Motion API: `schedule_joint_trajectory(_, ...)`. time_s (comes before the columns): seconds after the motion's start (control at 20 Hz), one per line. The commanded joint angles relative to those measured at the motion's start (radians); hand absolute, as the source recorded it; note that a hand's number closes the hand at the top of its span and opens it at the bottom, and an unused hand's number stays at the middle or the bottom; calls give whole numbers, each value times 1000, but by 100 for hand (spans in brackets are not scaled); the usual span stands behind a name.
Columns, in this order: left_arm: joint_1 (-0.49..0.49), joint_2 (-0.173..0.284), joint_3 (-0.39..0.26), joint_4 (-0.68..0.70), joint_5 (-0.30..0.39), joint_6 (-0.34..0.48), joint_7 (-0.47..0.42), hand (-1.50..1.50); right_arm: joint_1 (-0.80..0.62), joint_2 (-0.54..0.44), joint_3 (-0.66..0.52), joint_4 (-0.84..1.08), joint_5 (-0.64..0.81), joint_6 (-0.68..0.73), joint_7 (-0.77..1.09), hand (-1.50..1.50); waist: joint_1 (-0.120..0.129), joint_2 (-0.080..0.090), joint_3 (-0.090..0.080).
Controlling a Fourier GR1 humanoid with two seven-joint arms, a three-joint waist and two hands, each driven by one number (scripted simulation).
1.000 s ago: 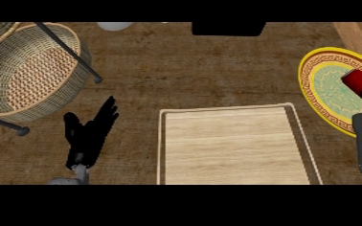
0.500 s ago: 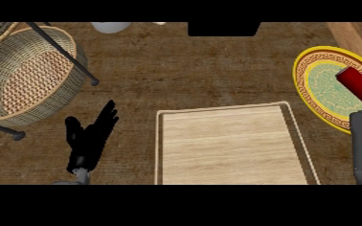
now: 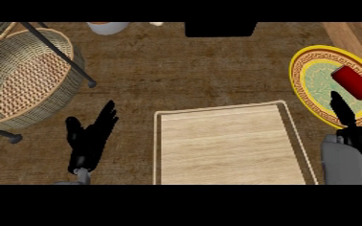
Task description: Pick the can from the tray and place it in the plate
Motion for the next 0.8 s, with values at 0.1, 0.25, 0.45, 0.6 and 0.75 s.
schedule_joint_trajectory(0.1,-4,17,32,28,15,-41,-6,0,194,71,213,-148,-120,-53,-46,-150,6,3,-1)
schedule_joint_trajectory(0.25,19,3,15,-47,-10,-15,30,0,262,73,260,-160,-36,-54,29,-150,7,3,-2)
schedule_joint_trajectory(0.45,-47,28,59,-2,13,-43,56,0,250,73,346,-120,141,-120,258,-150,7,4,-3)
schedule_joint_trajectory(0.6,-9,7,40,-62,-5,-22,70,0,270,74,385,-133,226,-129,348,-150,9,3,-3)
schedule_joint_trajectory(0.75,-22,-36,19,5,-37,8,15,0,313,74,458,-120,256,-190,419,-150,6,4,-3)
